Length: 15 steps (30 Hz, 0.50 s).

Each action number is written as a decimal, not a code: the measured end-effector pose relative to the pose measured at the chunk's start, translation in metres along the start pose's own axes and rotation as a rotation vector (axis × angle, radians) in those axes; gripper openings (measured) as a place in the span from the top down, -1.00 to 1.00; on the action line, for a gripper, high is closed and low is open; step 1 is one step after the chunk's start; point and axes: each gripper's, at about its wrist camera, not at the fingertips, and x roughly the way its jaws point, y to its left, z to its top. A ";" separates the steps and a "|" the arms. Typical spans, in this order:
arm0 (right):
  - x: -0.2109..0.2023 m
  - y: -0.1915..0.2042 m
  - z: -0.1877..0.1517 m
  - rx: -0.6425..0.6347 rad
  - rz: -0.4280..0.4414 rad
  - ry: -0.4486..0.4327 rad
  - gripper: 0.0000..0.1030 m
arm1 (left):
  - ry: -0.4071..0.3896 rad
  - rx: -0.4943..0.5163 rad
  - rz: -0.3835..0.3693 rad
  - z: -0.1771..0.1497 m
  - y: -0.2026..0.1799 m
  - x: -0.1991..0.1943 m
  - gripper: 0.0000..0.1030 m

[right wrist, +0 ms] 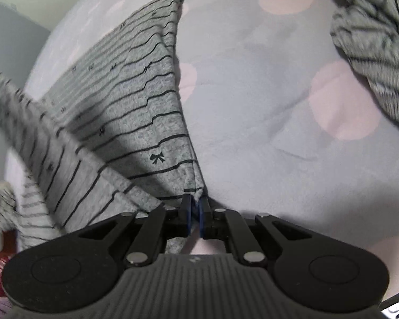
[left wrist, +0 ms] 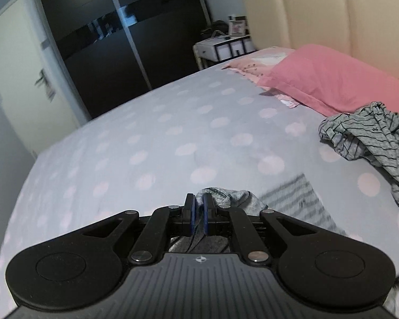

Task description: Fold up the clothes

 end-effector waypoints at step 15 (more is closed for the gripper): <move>-0.013 -0.019 -0.013 0.041 0.101 -0.068 0.89 | 0.023 0.261 -0.069 0.060 -0.143 0.186 0.95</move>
